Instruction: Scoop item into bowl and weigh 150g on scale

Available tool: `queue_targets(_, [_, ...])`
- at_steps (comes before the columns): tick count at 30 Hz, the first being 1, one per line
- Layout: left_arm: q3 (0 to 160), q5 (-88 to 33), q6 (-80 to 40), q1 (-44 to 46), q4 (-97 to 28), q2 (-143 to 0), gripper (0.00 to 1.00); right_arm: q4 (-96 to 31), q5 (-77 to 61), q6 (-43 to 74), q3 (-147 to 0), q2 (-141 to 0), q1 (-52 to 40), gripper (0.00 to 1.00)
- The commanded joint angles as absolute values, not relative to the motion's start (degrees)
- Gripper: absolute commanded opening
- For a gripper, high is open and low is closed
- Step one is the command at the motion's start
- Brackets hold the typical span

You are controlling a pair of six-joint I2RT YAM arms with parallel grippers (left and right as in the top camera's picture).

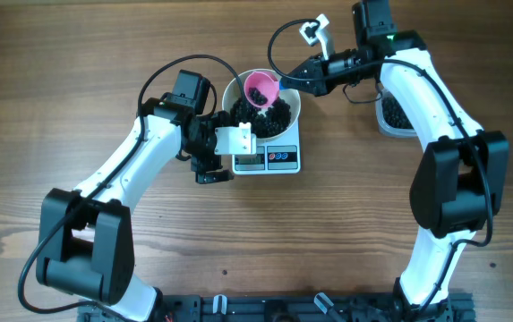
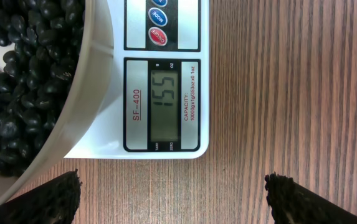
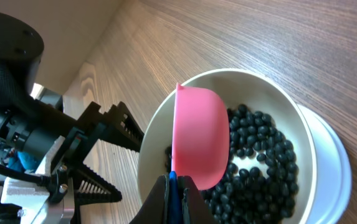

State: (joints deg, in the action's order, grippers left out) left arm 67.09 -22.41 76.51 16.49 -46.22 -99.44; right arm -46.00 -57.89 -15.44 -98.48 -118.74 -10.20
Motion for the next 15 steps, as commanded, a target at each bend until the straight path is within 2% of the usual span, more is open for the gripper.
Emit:
queue_targets(1, [66.59, -23.55, 77.58, 16.34, -46.24, -100.03, 1.0, -45.23, -60.53, -14.76, -97.93, -119.81, -10.24, 0.04])
queue_targets(15, [66.59, -23.55, 77.58, 16.34, -46.24, -100.03, 1.0, -45.15, -60.53, -8.8, -103.18, -119.68, -8.16, 0.04])
